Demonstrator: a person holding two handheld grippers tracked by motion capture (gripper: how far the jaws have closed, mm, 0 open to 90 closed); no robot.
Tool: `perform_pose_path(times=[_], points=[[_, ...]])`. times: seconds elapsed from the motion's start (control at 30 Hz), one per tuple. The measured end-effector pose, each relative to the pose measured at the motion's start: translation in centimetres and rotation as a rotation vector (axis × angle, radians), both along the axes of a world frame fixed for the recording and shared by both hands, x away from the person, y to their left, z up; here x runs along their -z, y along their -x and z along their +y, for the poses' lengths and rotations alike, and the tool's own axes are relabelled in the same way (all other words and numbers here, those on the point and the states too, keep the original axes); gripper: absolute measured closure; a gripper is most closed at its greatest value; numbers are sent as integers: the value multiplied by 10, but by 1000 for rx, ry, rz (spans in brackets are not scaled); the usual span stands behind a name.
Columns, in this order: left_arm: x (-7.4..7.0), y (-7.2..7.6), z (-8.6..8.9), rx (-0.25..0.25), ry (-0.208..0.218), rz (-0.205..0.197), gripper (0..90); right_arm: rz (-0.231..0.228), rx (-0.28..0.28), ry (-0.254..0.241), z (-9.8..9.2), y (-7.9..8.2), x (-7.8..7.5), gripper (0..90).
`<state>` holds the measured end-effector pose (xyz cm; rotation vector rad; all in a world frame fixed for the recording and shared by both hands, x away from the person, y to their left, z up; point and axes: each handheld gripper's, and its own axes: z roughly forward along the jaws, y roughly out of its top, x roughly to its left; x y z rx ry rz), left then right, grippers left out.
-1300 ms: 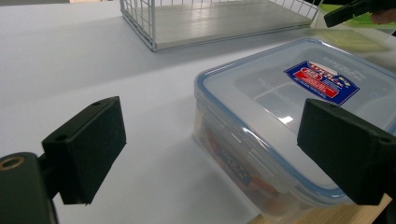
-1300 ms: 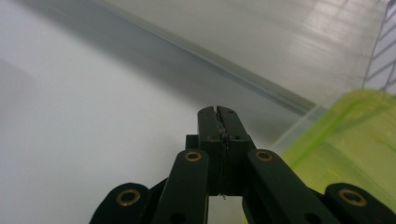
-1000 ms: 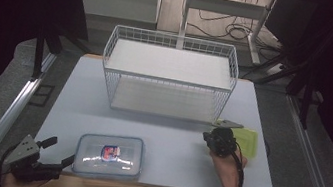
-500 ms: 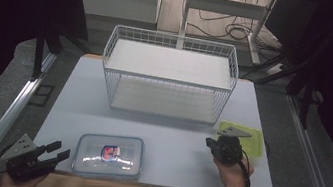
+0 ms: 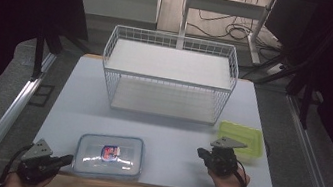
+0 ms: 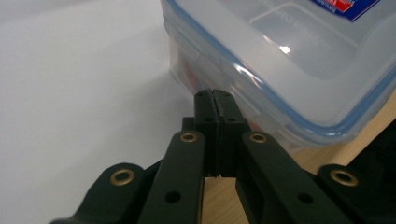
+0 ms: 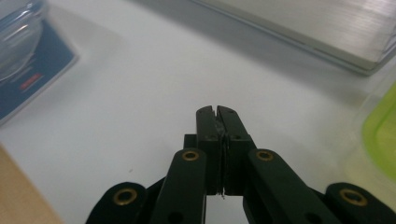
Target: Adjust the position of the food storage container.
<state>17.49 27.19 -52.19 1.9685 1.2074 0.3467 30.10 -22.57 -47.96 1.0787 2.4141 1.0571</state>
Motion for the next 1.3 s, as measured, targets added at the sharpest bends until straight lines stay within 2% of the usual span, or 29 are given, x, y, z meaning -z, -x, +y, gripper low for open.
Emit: perform_pose_path(times=[0.03,0.2,0.37,0.43,0.53,0.73,1.1,1.3], points=[[2,-1,-2,7,-1,14,897,6,-18,3,2,6,1,879],[3,-2,-9,16,-30,22,897,30,-58,-6,9,14,3,879],[3,-5,-16,32,-4,28,897,75,-125,-15,24,24,9,880],[3,-6,-18,37,2,31,897,79,-136,-16,27,25,9,880],[2,-9,-25,61,8,33,896,87,-180,-13,40,30,12,880],[1,-14,-35,78,2,32,896,92,-202,-18,47,34,12,884],[1,-38,-55,97,21,43,896,125,-244,-11,57,37,20,884],[-1,-54,-71,130,13,43,897,131,-235,-18,56,38,20,884]])
